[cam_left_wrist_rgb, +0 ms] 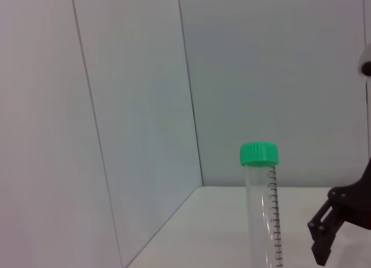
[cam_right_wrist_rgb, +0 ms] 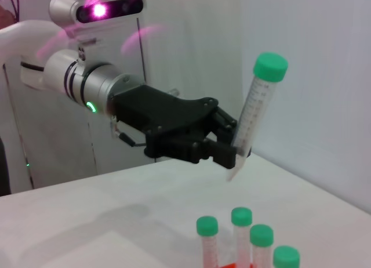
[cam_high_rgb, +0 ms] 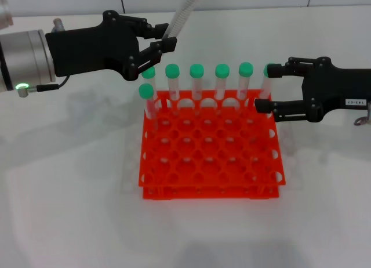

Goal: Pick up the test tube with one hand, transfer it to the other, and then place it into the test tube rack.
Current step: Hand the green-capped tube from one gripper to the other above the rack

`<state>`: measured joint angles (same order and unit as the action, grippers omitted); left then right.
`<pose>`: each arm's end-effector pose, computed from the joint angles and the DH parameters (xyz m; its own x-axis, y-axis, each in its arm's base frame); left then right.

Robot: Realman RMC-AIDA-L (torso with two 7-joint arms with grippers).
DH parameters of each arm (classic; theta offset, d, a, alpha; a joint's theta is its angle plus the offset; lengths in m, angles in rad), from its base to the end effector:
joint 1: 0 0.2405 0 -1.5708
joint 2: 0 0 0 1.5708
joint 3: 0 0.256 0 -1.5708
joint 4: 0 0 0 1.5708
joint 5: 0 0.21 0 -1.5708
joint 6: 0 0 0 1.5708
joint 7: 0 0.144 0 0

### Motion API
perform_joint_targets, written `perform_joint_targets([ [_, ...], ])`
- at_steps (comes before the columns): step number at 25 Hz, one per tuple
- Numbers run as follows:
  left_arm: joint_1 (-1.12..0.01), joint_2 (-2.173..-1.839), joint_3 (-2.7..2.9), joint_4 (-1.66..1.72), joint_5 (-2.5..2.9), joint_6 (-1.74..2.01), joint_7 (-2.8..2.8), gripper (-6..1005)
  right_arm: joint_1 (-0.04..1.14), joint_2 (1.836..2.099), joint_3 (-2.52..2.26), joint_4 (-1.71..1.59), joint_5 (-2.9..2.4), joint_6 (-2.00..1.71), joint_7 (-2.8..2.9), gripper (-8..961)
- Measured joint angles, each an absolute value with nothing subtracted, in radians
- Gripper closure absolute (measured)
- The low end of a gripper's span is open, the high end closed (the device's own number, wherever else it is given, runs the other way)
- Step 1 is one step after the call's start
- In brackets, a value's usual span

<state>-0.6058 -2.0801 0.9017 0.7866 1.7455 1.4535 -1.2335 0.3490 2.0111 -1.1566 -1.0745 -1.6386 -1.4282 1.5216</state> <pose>-0.1890 0.3737 0.0100 0.8533 -0.0388 0.5200 0.1542 -0.9338 -0.3228 0.2163 0.3326 0.0353 0.8674 -0.1367 -0.4785 -0.2898 -0.9204 -0.2625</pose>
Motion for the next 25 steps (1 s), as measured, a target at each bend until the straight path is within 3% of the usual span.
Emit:
perform_joint_targets([
  [25,-0.601,-2.080,0.941,0.756,1.747,1.454,-1.211,757,0.429,2.014,-1.167,-1.072,-1.594,-1.394,1.527,154],
])
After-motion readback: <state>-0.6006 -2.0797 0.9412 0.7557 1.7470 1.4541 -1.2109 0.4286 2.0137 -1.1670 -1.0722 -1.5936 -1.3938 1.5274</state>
